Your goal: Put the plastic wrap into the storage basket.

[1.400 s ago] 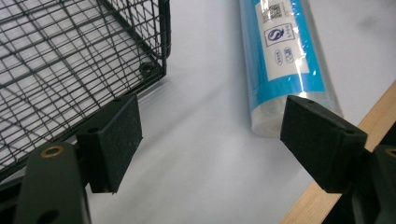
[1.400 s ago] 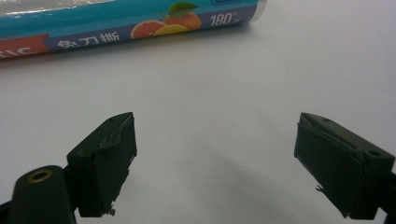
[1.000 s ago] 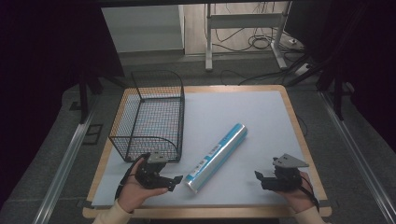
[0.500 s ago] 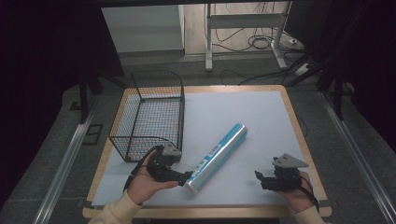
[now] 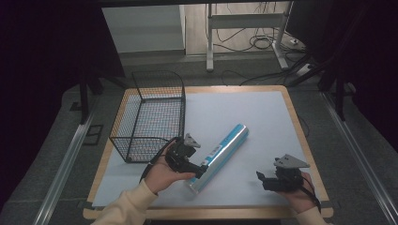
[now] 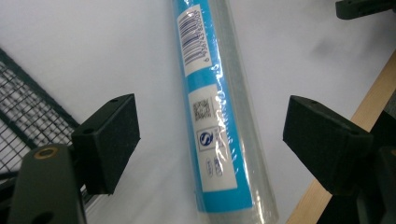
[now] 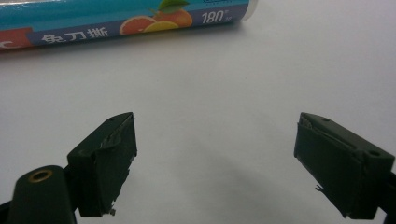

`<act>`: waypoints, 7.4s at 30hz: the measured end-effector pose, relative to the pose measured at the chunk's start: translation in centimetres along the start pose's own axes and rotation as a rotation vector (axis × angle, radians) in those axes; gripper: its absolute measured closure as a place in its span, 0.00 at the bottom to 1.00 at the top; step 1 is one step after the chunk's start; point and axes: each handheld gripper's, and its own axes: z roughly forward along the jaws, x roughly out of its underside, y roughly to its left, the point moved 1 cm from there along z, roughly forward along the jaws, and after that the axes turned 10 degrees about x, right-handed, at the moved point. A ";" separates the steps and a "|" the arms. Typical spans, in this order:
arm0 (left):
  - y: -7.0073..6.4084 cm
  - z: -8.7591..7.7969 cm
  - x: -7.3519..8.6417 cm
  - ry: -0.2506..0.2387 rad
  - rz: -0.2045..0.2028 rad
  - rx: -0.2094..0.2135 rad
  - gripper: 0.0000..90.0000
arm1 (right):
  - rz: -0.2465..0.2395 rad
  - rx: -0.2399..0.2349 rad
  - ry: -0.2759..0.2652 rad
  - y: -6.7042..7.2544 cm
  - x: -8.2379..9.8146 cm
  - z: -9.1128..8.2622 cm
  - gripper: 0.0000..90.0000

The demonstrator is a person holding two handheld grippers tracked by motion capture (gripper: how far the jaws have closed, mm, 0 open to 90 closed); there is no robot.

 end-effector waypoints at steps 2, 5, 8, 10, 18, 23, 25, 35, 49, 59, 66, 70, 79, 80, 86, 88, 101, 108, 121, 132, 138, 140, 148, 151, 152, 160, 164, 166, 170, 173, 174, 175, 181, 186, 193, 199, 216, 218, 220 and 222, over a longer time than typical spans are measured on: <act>0.0 0.3 -0.5 0.003 -0.004 0.002 0.21 | -0.001 0.003 0.000 0.0 0.0 0.0 0.15; 0.0 0.6 -1.1 0.009 -0.008 0.002 0.21 | -0.003 0.004 0.003 0.1 0.0 0.1 0.15; -0.2 1.3 -2.0 0.027 -0.002 0.006 0.21 | -0.006 0.004 0.008 0.1 0.1 0.1 0.15; -0.2 1.5 -2.2 0.032 -0.001 0.007 0.21 | -0.006 0.004 0.009 0.1 0.1 0.2 0.15; -0.1 2.9 -3.2 0.063 -0.006 0.008 0.21 | -0.007 0.006 0.011 0.1 0.1 0.2 0.15; 0.0 3.5 -3.8 0.076 -0.010 0.010 0.21 | -0.006 0.011 0.013 0.1 0.1 0.2 0.15; 0.1 3.9 -4.2 0.081 -0.015 0.010 0.21 | -0.009 0.012 0.014 0.1 0.1 0.3 0.15; 0.5 6.2 -5.8 0.123 -0.043 0.005 0.21 | -0.016 0.017 0.022 0.1 0.2 0.3 0.15; 1.1 8.7 -7.3 0.171 -0.074 -0.010 0.21 | -0.020 0.018 0.026 0.1 0.2 0.4 0.15; 1.5 10.5 -7.2 0.230 -0.091 -0.017 0.21 | -0.021 0.022 0.031 0.1 0.3 0.4 0.15; 1.8 11.6 -7.0 0.270 -0.102 -0.018 0.22 | -0.022 0.023 0.035 0.1 0.3 0.4 0.15; 2.2 11.9 -6.8 0.282 -0.124 -0.015 0.24 | -0.022 0.025 0.038 0.1 0.3 0.5 0.15; 2.4 12.8 -6.5 0.327 -0.142 -0.010 0.33 | -0.024 0.028 0.043 0.1 0.3 0.6 0.15; 2.3 12.8 -6.5 0.329 -0.141 -0.011 0.34 | -0.025 0.028 0.043 0.1 0.3 0.6 0.15; 2.7 12.7 -6.6 0.330 -0.163 0.013 0.35 | -0.020 0.033 0.041 0.1 0.3 0.5 0.15; 2.9 12.6 -6.7 0.331 -0.171 0.024 0.35 | -0.019 0.033 0.039 0.0 0.3 0.5 0.15; 2.9 10.9 -7.3 0.341 -0.123 0.036 0.35 | -0.020 0.041 0.037 -0.1 0.3 0.5 0.15; 2.6 8.5 -8.8 0.325 -0.090 0.029 0.35 | -0.019 0.042 0.038 -0.1 0.3 0.5 0.15; 2.4 6.6 -9.8 0.305 -0.076 0.016 0.35 | -0.019 0.043 0.038 -0.1 0.3 0.5 0.15; 2.1 6.3 -10.4 0.307 -0.064 0.011 0.35 | -0.019 0.041 0.041 -0.1 0.3 0.5 0.15; 2.3 6.2 -10.6 0.302 -0.065 0.012 0.35 | -0.020 0.041 0.042 -0.1 0.4 0.6 0.15; 2.3 6.0 -10.7 0.297 -0.064 0.013 0.35 | -0.020 0.040 0.043 -0.1 0.4 0.6 0.15; 2.5 5.0 -11.7 0.278 -0.060 0.014 0.35 | -0.020 0.039 0.046 -0.1 0.4 0.7 0.15; 2.6 4.6 -12.1 0.271 -0.058 0.007 0.35 | -0.021 0.039 0.044 -0.2 0.4 0.7 0.15; 2.6 4.6 -12.1 0.271 -0.058 0.007 0.35 | -0.021 0.039 0.044 -0.2 0.4 0.7 0.15; 3.0 3.2 -13.0 0.244 -0.062 -0.021 0.35 | -0.019 0.038 0.044 -0.2 0.4 0.7 0.15; 3.4 2.5 -13.5 0.241 -0.067 -0.027 0.35 | -0.016 0.040 0.046 -0.3 0.4 0.7 0.15; 3.5 2.3 -13.7 0.240 -0.068 -0.029 0.35 | -0.015 0.042 0.045 -0.3 0.4 0.7 0.15; 3.7 1.8 -14.0 0.233 -0.071 -0.033 0.35 | -0.014 0.042 0.044 -0.3 0.4 0.7 0.15; 3.9 1.2 -14.6 0.210 -0.083 -0.044 0.35 | -0.015 0.042 0.045 -0.3 0.4 0.7 0.15; 3.9 1.1 -14.7 0.216 -0.080 -0.047 0.35 | -0.015 0.041 0.045 -0.3 0.4 0.7 0.15; 4.0 1.0 -14.8 0.219 -0.076 -0.048 0.35 | -0.014 0.041 0.045 -0.3 0.4 0.7 0.15; 4.3 0.8 -15.3 0.210 -0.089 -0.047 0.35 | -0.015 0.041 0.045 -0.3 0.4 0.7 0.15; 4.6 0.5 -16.3 0.219 -0.087 -0.058 0.35 | -0.014 0.039 0.046 -0.4 0.4 0.6 0.15; 5.5 0.2 -16.8 0.211 -0.085 -0.050 0.35 | -0.011 0.041 0.049 -0.5 0.5 0.9 0.15; 6.4 -0.4 -17.3 0.199 -0.080 -0.052 0.35 | -0.016 0.043 0.043 -0.5 0.4 0.9 0.16; 8.4 -1.4 -18.0 0.182 -0.098 -0.092 0.35 | -0.011 0.031 0.022 -0.7 0.3 0.7 0.16; 8.5 -1.4 -18.1 0.176 -0.105 -0.093 0.35 | -0.011 0.031 0.023 -0.7 0.3 0.7 0.16; 9.0 -1.6 -18.1 0.175 -0.111 -0.105 0.35 | -0.011 0.031 0.025 -0.7 0.3 0.7 0.16; 9.1 -1.7 -18.1 0.174 -0.112 -0.110 0.35 | -0.011 0.032 0.025 -0.7 0.3 0.7 0.16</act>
